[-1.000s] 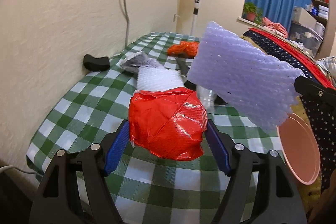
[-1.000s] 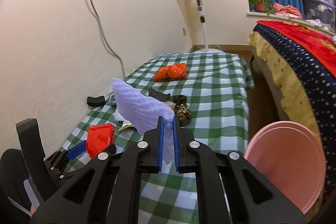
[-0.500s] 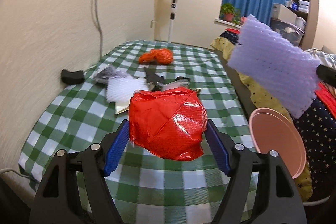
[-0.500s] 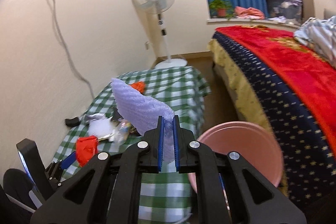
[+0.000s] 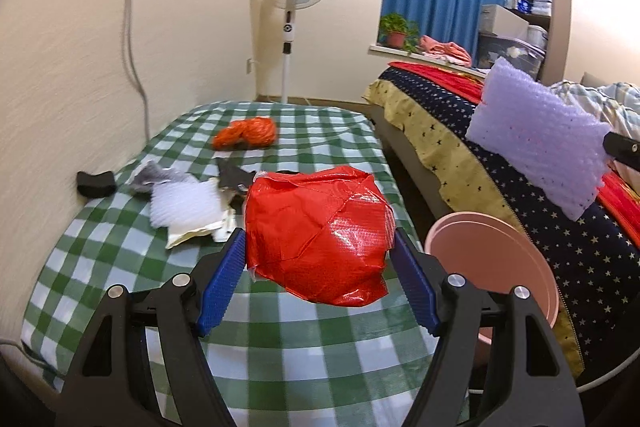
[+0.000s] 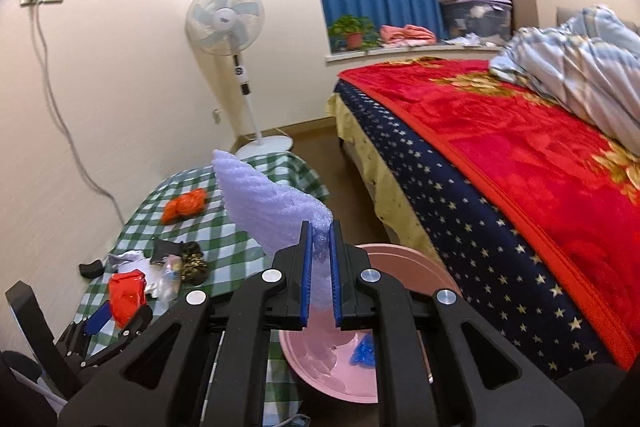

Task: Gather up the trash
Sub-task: 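Carry the red bag in the left tool while the right tool carries the foam net to the bin, then open the left tool over the pink bin while the right tool releases the foam net, then move both open tools back over the remaining trash on the bed, then grasp the black-and-gold wrapper with the right tool while the left tool grasps the clear plastic bag, then carry the wrapper in the right tool while the left tool carries the clear bag to the bin, then open the right tool over the pink bin while the left tool releases the clear bag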

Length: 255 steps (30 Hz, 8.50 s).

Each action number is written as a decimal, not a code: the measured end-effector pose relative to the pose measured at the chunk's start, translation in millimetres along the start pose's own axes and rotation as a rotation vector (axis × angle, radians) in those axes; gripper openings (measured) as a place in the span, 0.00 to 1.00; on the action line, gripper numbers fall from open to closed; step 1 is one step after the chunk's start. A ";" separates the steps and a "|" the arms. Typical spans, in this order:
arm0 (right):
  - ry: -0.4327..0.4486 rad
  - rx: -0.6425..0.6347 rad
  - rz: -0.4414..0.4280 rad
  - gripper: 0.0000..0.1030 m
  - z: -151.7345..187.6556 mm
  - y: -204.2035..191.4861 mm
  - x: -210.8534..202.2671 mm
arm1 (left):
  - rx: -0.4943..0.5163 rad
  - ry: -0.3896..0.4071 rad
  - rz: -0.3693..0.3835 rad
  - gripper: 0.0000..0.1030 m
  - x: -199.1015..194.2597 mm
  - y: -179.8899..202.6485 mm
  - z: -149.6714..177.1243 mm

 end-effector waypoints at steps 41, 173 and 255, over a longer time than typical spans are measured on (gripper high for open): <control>-0.006 0.098 0.291 0.09 17.3 73.2 25.4 | 0.150 -0.102 0.256 0.68 59.6 133.5 17.7; -0.213 -0.066 -0.304 0.02 63.5 -129.1 181.1 | -0.154 -0.207 0.045 0.14 119.3 -68.0 1.8; -0.072 0.009 0.113 0.02 8.4 45.4 36.2 | 0.105 -0.112 0.296 0.13 50.4 103.9 1.6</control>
Point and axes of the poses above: each gripper's, at about its wrist camera, not at the fingertips, and x roughly the way its jaws point, y to its right, z to its underside, the point moved 4 cm from there along x, roughly the way its jaws point, and after that the axes turned 3 degrees about -z, right-handed, at the moved point
